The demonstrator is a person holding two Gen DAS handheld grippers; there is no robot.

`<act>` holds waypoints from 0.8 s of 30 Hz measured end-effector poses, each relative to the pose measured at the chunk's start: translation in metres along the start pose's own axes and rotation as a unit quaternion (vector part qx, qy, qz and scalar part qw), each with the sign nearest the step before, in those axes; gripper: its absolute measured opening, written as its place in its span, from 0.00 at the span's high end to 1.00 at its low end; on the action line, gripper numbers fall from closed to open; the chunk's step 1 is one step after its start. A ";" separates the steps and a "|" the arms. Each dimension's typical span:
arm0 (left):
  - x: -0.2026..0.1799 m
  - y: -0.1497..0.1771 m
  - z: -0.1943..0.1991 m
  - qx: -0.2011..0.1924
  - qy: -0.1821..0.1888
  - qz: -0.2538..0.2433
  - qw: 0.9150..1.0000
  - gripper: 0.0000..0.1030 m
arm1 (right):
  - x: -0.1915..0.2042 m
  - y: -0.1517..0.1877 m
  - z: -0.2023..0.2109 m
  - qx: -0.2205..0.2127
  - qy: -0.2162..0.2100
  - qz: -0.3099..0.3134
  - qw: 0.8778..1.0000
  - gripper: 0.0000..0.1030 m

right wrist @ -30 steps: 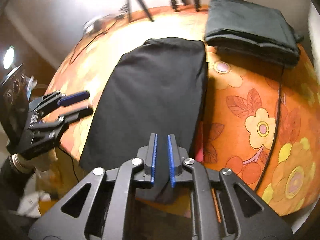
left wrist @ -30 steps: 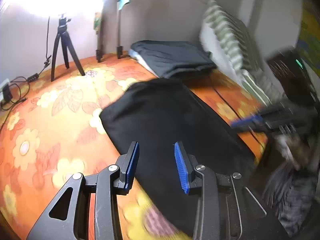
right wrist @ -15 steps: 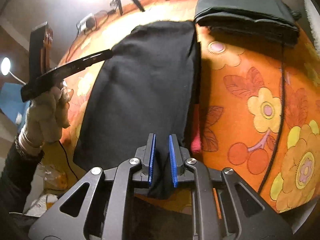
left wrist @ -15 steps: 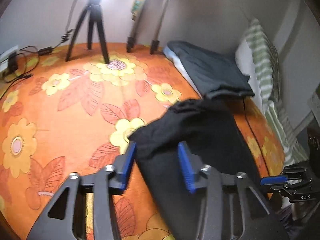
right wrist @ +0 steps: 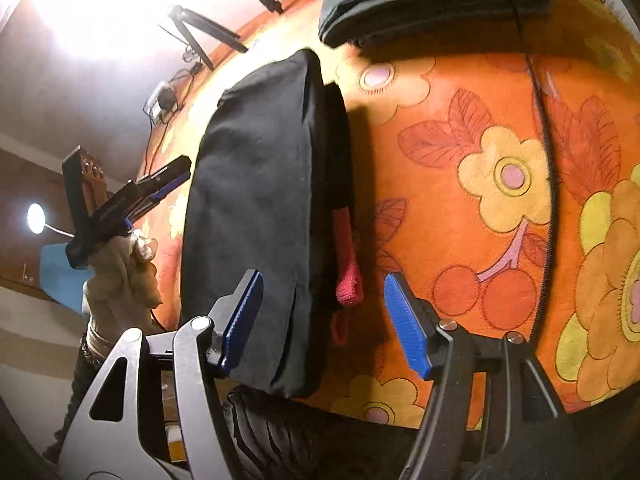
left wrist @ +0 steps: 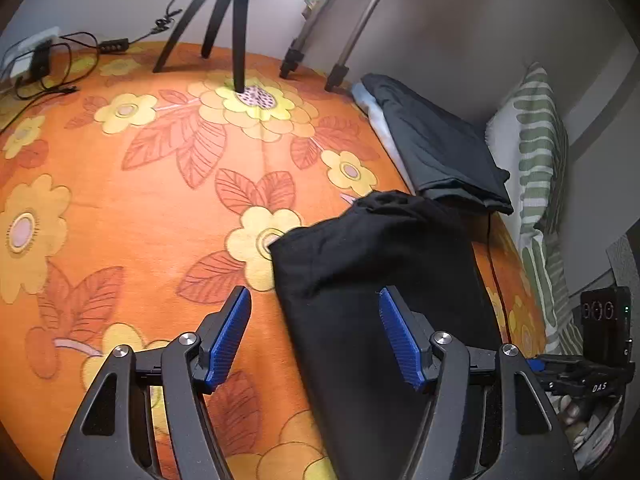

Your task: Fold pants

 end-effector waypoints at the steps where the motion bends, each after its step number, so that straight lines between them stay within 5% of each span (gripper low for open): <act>1: 0.000 0.000 -0.001 0.000 0.001 0.003 1.000 0.36 | 0.000 0.001 -0.004 0.008 -0.004 -0.004 1.000 0.36; 24: 0.010 -0.009 -0.025 -0.011 0.032 0.065 0.997 0.38 | 0.014 -0.001 -0.033 0.048 -0.054 -0.041 0.996 0.39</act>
Point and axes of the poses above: each gripper's, at about its wrist camera, not at the fingertips, and z roughly against the way its jaws point, x to its left, y to its underside, the point moved 9 cm from there along -z, roughly the way its jaws point, and after that the axes turned 8 degrees about y, right-handed, at the moved point
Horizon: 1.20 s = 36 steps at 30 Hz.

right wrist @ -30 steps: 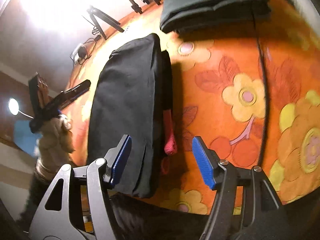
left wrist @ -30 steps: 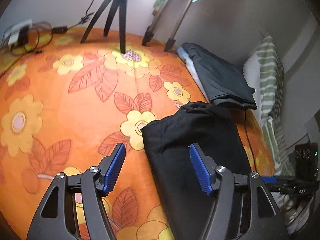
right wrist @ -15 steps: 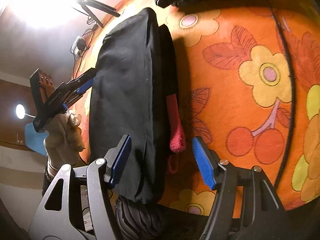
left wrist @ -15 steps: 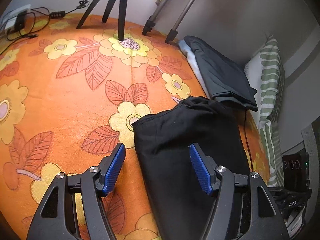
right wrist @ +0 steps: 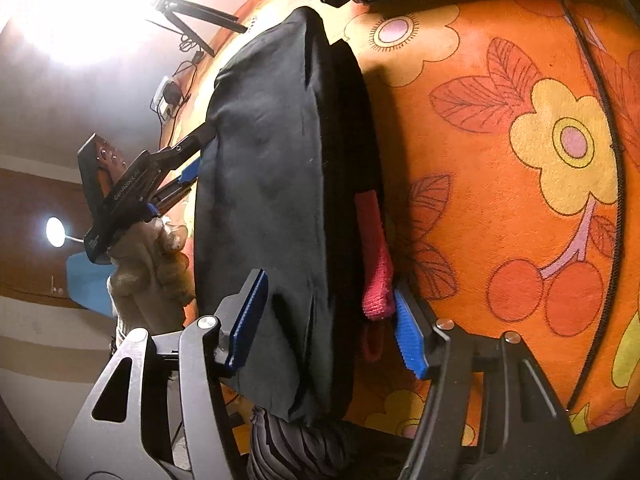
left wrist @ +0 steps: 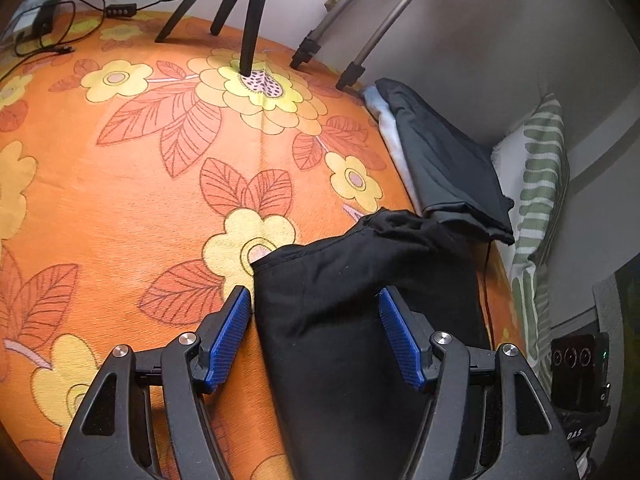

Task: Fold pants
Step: 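Close both grippers on the edge of the folded trouser bundle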

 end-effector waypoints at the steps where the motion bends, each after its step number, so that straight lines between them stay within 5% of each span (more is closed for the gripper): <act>1: -0.001 0.000 -0.001 -0.001 0.002 0.002 1.000 0.38 | 0.000 0.000 0.000 -0.004 0.002 -0.002 1.000 0.39; 7: -0.005 0.001 -0.005 -0.011 -0.029 -0.018 0.999 0.44 | -0.001 0.000 0.001 -0.022 0.041 0.006 0.999 0.56; 10: -0.002 0.000 -0.003 -0.015 -0.040 -0.022 0.999 0.58 | -0.003 0.000 0.003 -0.031 0.053 0.007 0.998 0.65; 12: -0.002 -0.001 0.001 -0.020 -0.046 -0.030 0.998 0.72 | -0.002 -0.001 0.008 -0.044 0.064 0.017 0.997 0.81; 14: -0.005 -0.002 0.005 -0.026 -0.048 -0.041 0.998 0.76 | 0.007 -0.002 0.015 -0.060 0.063 0.033 0.996 0.84; 22: -0.009 -0.003 0.008 -0.031 -0.053 -0.057 0.996 0.79 | 0.009 -0.001 0.015 -0.068 0.093 0.055 0.992 0.80; 29: -0.007 -0.003 0.007 -0.031 -0.048 -0.056 0.997 0.79 | -0.010 -0.010 0.010 -0.064 0.115 0.028 0.991 0.50; 34: -0.004 -0.002 0.005 -0.034 -0.044 -0.051 0.997 0.79 | -0.010 -0.014 0.007 -0.061 0.083 0.014 0.995 0.48; 36: -0.004 -0.002 0.005 -0.035 -0.043 -0.049 0.997 0.79 | -0.004 -0.012 0.001 -0.045 0.060 0.008 0.997 0.63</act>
Point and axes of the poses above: each gripper's, at about its wrist camera, not at the fingertips, and z roughly against the way its jaws point, x to its left, y to its underside, the point moved 9 cm from there along -z, roughly the way its jaws point, and after that the axes turned 8 degrees about y, right-handed, at the moved point
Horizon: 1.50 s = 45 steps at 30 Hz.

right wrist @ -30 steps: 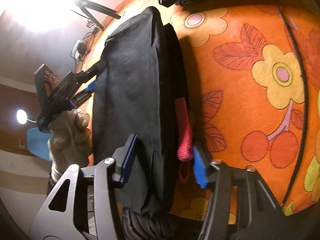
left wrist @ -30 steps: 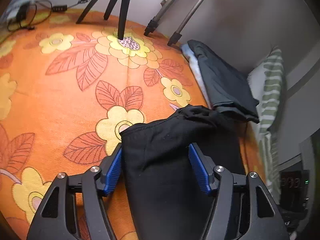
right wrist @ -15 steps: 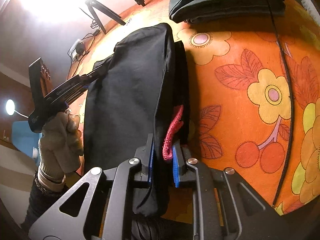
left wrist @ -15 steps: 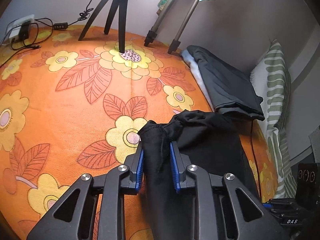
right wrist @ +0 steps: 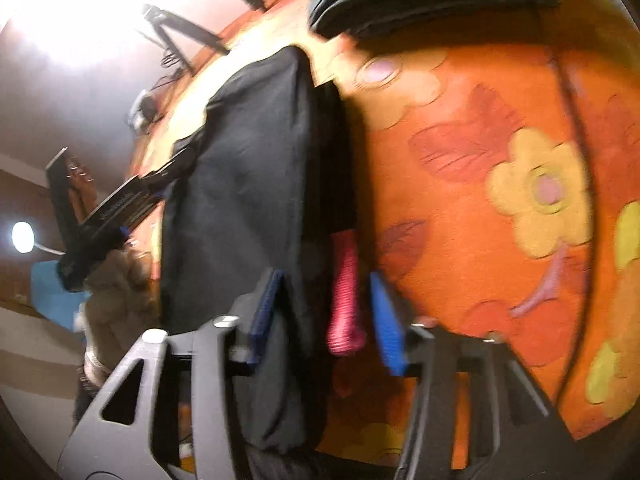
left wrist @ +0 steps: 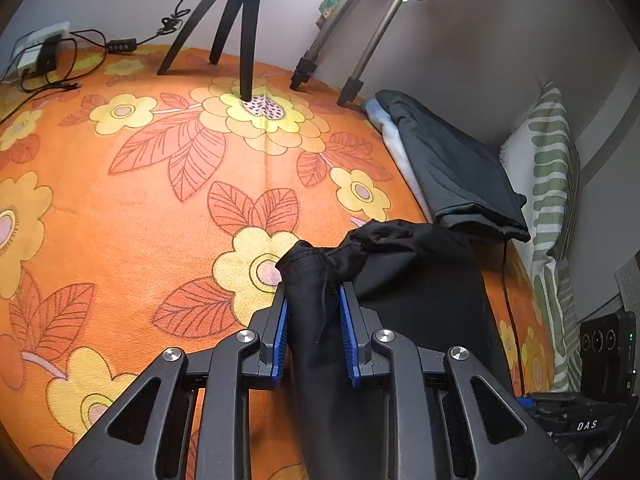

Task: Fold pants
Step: 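Close both grippers on the edge of the folded trouser bundle, then lift the folded trousers with both grippers and carry them onto the dark garment stack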

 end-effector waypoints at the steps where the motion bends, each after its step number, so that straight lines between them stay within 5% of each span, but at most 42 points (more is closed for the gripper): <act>1: 0.000 0.000 0.001 -0.001 0.001 0.001 1.000 0.79 | 0.001 0.000 0.001 -0.003 0.005 0.002 1.000 0.63; 6: -0.005 -0.003 0.009 -0.013 0.003 -0.004 1.000 0.84 | 0.019 -0.001 0.018 -0.041 0.014 0.036 0.998 0.87; 10: -0.012 -0.006 0.017 -0.022 -0.002 -0.020 1.000 0.86 | 0.037 0.005 0.025 -0.069 0.054 0.089 0.992 0.88; 25: -0.059 -0.041 0.058 -0.074 0.013 -0.073 0.995 0.88 | 0.063 -0.010 0.078 -0.161 0.057 0.115 0.979 0.89; 32: -0.046 -0.034 0.037 -0.049 -0.011 -0.077 0.996 0.88 | 0.041 -0.009 0.042 -0.088 0.045 0.085 0.991 0.87; 38: -0.028 -0.031 0.031 -0.041 -0.028 -0.070 0.996 0.88 | 0.020 -0.003 0.013 -0.024 0.041 0.054 0.997 0.60; 45: -0.003 -0.024 0.023 -0.032 -0.032 -0.044 0.998 0.88 | 0.012 0.011 0.003 0.018 -0.021 0.004 1.000 0.48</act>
Point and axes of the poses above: each gripper's, at about its wrist camera, not at the fingertips, and z roughly against the way its jaws point, x to its left, y to its underside, the point moved 9 cm from there along -z, roughly the way its jaws point, and after that the axes turned 8 degrees about y, right-handed, at the moved point
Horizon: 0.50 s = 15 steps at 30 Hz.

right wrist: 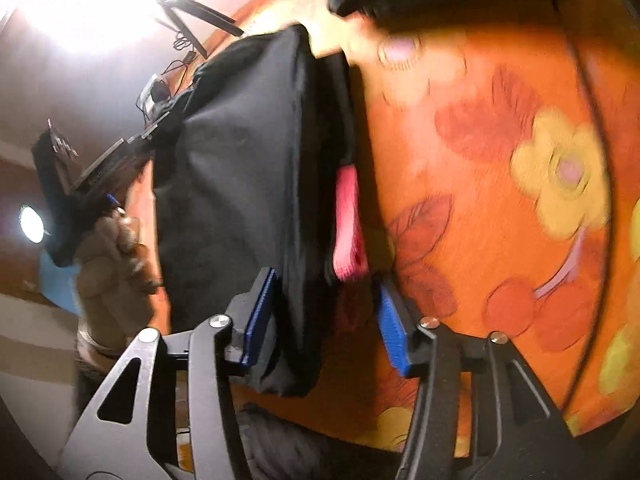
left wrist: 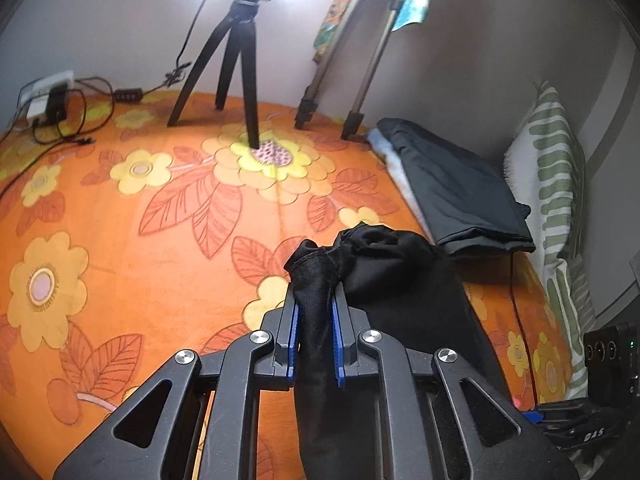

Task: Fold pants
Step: 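Lift the folded trousers with both grippers and carry them onto the dark garment stack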

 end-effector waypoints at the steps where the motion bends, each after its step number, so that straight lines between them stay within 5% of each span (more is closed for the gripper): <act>1: 0.002 0.001 -0.001 0.001 0.001 0.002 1.000 0.88 | 0.001 0.001 -0.001 0.003 -0.006 0.000 1.000 0.48; 8: 0.007 0.004 -0.006 0.003 0.000 0.006 1.000 0.88 | 0.013 0.005 -0.003 0.001 -0.003 0.020 1.000 0.48; 15: 0.007 0.003 -0.003 -0.002 0.001 0.012 1.000 0.88 | 0.036 0.008 0.007 -0.032 0.048 0.079 0.995 0.77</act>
Point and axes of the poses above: each gripper's, at about its wrist camera, not at the fingertips, and z roughly against the way its jaws point, x to its left, y to its underside, the point moved 9 cm from there along -z, roughly the way its jaws point, and after that the axes turned 8 degrees about y, right-handed, at the moved point
